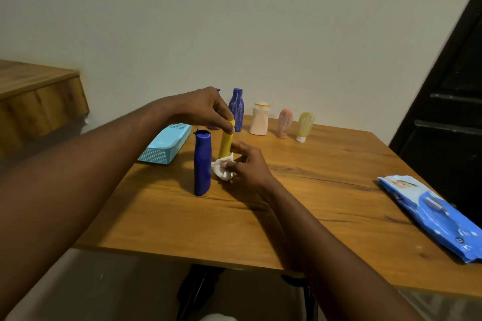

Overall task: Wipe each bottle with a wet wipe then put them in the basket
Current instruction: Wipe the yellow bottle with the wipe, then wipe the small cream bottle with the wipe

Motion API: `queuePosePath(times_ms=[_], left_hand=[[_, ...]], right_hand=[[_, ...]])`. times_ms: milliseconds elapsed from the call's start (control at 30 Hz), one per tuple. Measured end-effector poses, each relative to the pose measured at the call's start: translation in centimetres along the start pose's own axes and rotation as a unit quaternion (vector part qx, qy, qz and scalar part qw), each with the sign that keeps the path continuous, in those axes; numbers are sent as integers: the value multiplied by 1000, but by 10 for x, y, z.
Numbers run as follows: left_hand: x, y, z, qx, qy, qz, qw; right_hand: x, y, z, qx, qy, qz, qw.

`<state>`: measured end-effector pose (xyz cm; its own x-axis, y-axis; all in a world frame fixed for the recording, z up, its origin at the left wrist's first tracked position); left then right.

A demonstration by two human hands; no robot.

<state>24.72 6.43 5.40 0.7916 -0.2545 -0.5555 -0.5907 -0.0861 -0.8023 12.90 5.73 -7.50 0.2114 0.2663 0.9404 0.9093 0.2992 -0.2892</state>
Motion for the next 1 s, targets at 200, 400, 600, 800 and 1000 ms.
queuePosePath(times_ms=[200,400,600,800,1000], left_hand=[[13,-3,-2,-11,-30,24,999],[8,-2,-1,-18,-40,10,999],[-18,-13,2,-53,-17,-88,995],[-80,0,-12,-98,59,-88,989],[-116,43,-45,-89,86,-70,990]], right_hand=[[0,4,-3,-4,-16,14,1000],[2,-2,-1,-39,-20,36,998],[9,-36,18,-109,-17,24,994],[1,-110,32,-221,8,-22,975],[-21,-188,39,-343,39,-52,937]])
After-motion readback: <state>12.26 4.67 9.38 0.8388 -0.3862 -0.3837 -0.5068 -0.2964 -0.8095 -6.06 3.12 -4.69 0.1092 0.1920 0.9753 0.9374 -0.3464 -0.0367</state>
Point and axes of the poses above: each hand's wrist, its own z-axis away from the middle knuckle, its own y-axis out of the palm, x = y × z, the point moved 8 cm from there along -z, towards the middle knuckle, and after that the axes turned 10 degrees about -x, right-handed, at the moved point
